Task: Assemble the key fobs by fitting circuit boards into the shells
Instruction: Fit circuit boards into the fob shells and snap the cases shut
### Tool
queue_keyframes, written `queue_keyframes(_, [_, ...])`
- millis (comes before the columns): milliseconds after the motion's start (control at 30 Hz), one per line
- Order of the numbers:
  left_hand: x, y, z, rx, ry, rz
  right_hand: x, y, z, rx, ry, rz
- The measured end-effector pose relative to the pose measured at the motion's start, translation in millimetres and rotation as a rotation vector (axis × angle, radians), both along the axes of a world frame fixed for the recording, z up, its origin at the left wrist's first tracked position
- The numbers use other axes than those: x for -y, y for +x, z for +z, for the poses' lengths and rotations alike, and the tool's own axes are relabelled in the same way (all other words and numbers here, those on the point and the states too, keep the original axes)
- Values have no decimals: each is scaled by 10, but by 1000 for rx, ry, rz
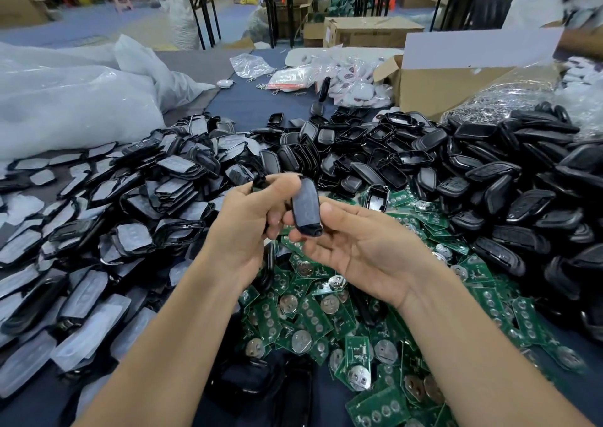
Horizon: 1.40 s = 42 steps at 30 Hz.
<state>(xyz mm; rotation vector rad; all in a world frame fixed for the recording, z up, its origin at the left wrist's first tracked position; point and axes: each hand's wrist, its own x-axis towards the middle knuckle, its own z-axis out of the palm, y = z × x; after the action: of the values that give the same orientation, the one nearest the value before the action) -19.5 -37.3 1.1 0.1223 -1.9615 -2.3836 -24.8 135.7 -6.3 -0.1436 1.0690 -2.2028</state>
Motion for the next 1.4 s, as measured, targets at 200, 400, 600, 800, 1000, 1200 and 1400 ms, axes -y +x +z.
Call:
queue_keyframes(200, [8, -20, 4, 48, 199, 106, 6, -31, -27, 31, 4, -101])
queue_keyframes(400, [-39, -23, -48, 46, -142, 129, 88, -65, -59, -28, 223, -410])
queue_keyframes(600, [-120, -5, -95, -54, -314, 88, 176, -14, -91, -233, 330, -440])
queue_keyframes(800, [-119, -17, -149, 9, -380, 324, 185, -31, -160, -350, 452, -449])
queue_keyframes(1000, [-128, -9, -153, -28, -376, 311, 178, -53, -217, -579, 689, -470])
queue_keyframes(1200, [-39, -35, -150, -7, -167, 25, 118, -82, -200, -615, 735, -506])
queue_keyframes(1400, [-19, -16, -153, -19, -212, -11, 89, -84, -200, -622, 785, -496])
